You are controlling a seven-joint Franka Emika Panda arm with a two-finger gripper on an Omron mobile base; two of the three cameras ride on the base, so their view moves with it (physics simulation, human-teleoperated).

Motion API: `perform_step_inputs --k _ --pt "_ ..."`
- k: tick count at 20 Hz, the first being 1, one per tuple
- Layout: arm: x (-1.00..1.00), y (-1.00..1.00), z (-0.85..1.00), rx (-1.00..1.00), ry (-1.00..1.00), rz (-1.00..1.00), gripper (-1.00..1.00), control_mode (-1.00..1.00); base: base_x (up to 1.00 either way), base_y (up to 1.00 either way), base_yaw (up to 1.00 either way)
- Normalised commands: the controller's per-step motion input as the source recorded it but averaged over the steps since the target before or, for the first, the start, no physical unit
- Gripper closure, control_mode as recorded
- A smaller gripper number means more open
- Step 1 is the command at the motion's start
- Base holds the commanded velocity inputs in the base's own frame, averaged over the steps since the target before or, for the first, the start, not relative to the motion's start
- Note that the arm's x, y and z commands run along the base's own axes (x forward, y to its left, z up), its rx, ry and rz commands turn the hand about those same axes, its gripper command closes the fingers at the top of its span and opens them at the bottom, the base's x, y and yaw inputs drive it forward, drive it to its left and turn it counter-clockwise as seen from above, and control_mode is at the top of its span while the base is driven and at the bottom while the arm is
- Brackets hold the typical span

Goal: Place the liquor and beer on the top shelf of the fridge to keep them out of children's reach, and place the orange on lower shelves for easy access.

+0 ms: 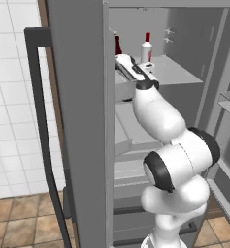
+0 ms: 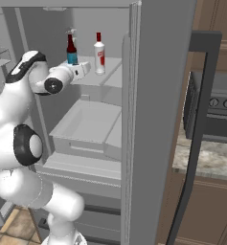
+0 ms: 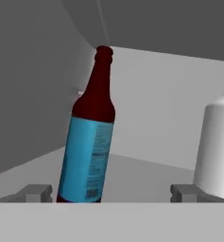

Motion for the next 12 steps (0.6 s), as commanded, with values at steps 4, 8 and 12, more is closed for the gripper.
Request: perform_step_inputs --k 4,8,12 --pt "-0.71 -0.48 0.66 0.00 0.09 0.00 -1.00 -1.00 0.00 0.00 0.00" --pt "-0.62 -0.49 0.90 0.00 0.06 0.00 -1.00 -1.00 0.00 0.00 0.00" --pt "-0.96 -0.42 0.55 0.00 0.10 0.00 -1.00 -1.00 0.00 0.00 0.00"
